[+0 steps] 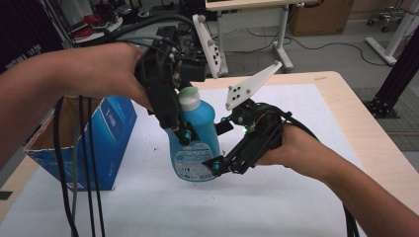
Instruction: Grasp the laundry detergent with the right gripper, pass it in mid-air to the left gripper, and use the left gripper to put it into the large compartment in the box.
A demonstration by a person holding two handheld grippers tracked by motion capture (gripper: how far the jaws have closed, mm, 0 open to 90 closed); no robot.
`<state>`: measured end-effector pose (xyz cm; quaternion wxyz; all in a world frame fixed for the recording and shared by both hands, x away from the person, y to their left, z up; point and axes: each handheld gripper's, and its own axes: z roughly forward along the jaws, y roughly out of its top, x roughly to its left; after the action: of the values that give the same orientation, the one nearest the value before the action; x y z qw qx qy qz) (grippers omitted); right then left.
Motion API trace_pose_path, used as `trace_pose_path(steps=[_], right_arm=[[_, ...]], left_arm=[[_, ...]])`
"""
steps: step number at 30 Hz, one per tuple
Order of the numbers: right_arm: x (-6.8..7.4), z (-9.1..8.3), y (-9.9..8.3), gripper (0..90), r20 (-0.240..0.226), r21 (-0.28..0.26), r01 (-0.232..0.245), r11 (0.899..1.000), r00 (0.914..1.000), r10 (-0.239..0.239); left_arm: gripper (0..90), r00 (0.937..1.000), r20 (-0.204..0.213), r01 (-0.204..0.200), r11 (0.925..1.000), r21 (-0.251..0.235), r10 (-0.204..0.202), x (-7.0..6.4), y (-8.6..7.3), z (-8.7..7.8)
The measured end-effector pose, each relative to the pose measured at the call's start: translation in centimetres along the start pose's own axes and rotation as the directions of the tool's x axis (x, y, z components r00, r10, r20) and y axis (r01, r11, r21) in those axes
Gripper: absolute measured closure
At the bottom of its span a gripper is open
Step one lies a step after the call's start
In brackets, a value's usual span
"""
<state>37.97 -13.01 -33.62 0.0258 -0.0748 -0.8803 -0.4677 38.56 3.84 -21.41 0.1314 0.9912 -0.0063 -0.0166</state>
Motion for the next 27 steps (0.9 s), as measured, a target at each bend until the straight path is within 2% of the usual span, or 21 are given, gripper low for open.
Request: trace_pose_path(steps=[2,5,6,7,10,11,13,14,15,17,20,22,23,24,25,26,27], right_arm=[[-0.1,-0.5,-0.2,9.8,0.001,0.015,-0.003,1.000,1.0000,0.003],[-0.4,-1.3,-0.6,9.8,0.028,0.047,-0.034,0.998,0.9991,0.033],[-0.5,-1.6,-0.7,9.8,0.027,0.053,-0.029,0.998,0.9993,0.028],[-0.7,-1.9,-0.9,9.8,0.034,0.067,-0.033,0.997,0.9990,0.031],[-1.2,-2.8,-1.3,9.8,0.055,0.132,-0.087,0.987,0.9953,0.080],[-1.3,-3.0,-1.4,9.8,0.069,0.143,-0.103,0.984,0.9932,0.094],[-1.5,-3.8,-1.7,9.6,0.077,0.183,-0.127,0.975,0.9905,0.115],[-1.6,-4.2,-1.8,4.3,0.092,0.202,-0.136,0.970,0.9885,0.120],[-1.7,-4.5,-1.9,0.6,0.115,0.230,-0.144,0.962,0.9861,0.120],[-1.7,-5.1,-1.9,0.6,0.156,0.297,-0.152,0.943,0.9817,0.109],[-1.4,-6.2,-2.0,0.6,0.192,0.366,-0.135,0.921,0.9791,0.067],[-1.4,-6.9,-2.1,0.7,0.182,0.419,-0.144,0.896,0.9806,0.072],[-1.3,-7.2,-2.2,0.7,0.177,0.444,-0.136,0.886,0.9822,0.062],[-1.2,-7.6,-2.2,0.7,0.187,0.460,-0.131,0.878,0.9812,0.049],[-1.2,-7.6,-2.2,0.7,0.187,0.460,-0.131,0.878,0.9812,0.049],[-1.0,-8.7,-2.2,0.7,0.206,0.474,-0.143,0.869,0.9773,0.048],[-1.0,-9.0,-2.1,0.7,0.218,0.470,-0.152,0.869,0.9746,0.052]], left_arm=[[38.0,0.9997,-0.007,0.023,0.9997,0.001,-0.023,0.1,-0.3,-0.6],[37.9,0.9977,-0.027,0.062,0.9980,0.013,-0.062,0.2,-0.8,-1.6],[37.9,0.9963,-0.034,0.079,0.9968,0.010,-0.079,0.2,-1.0,-2.0],[37.9,0.9945,-0.041,0.097,0.9953,0.010,-0.096,0.3,-1.2,-2.5],[37.9,0.9856,-0.070,0.154,0.9880,0.005,-0.154,0.6,-1.8,-3.7],[37.9,0.9796,-0.091,0.180,0.9837,0.001,-0.179,0.7,-2.2,-4.1],[37.9,0.9716,-0.125,0.203,0.9791,0.006,-0.201,1.0,-2.7,-4.9],[37.9,0.9650,-0.139,0.225,0.9745,0.001,-0.222,1.1,-3.0,-5.3],[37.8,0.9601,-0.151,0.238,0.9713,-0.003,-0.235,1.2,-3.3,-5.6],[37.8,0.9499,-0.168,0.266,0.9638,-0.008,-0.264,1.5,-3.8,-6.3],[37.9,0.9340,-0.187,0.309,0.9512,-0.008,-0.305,1.8,-4.5,-7.4],[37.9,0.9216,-0.200,0.337,0.9415,-0.013,-0.332,1.9,-5.0,-8.0],[37.9,0.9182,-0.205,0.344,0.9389,-0.012,-0.339,1.9,-5.3,-8.4],[37.9,0.9116,-0.207,0.359,0.9330,-0.018,-0.355,1.9,-5.5,-8.7],[37.8,0.9116,-0.207,0.359,0.9330,-0.018,-0.355,1.9,-5.5,-8.7],[37.9,0.8967,-0.201,0.397,0.9174,-0.029,-0.394,2.1,-6.2,-9.4],[37.9,0.8943,-0.200,0.403,0.9146,-0.028,-0.400,2.1,-6.4,-9.7]])
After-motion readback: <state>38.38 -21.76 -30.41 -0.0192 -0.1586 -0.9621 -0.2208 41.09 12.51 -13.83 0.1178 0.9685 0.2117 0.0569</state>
